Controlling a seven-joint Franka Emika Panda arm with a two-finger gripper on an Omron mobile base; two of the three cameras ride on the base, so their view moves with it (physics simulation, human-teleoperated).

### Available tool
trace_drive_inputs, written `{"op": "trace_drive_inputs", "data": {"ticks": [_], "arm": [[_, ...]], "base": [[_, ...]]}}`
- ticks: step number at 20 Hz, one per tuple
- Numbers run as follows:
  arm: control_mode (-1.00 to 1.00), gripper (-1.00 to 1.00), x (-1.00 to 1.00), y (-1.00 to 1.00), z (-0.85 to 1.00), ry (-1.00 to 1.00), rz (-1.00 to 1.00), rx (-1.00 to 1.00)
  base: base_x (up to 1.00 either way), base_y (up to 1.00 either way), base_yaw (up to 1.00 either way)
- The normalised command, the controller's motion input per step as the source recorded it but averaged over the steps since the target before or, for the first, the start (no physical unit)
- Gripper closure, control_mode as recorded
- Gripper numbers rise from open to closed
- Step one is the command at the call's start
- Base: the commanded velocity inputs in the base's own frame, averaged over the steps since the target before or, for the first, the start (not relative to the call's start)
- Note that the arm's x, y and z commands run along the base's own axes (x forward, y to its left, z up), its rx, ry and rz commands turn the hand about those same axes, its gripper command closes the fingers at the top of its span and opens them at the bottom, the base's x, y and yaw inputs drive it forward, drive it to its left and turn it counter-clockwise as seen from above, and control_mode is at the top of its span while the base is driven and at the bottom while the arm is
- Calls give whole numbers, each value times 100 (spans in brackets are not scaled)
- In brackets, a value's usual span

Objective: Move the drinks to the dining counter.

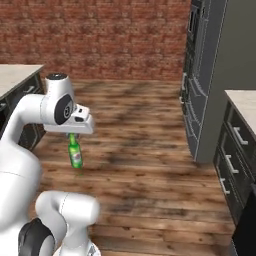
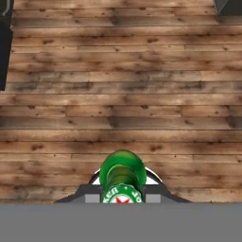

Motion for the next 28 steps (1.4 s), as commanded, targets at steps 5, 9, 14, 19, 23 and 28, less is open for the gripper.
{"op": "trace_drive_inputs", "data": {"ticks": [5,9,14,19,23,28], "arm": [[100,100,0,0,0,0,0,0],[100,100,0,0,0,0,0,0],[100,100,0,0,0,0,0,0],[100,100,0,0,0,0,0,0],[100,100,0,0,0,0,0,0],[100,100,0,0,0,0,0,0]], "base": [[100,0,11],[100,0,4],[100,0,1],[100,0,1],[100,0,2],[100,0,3]]}}
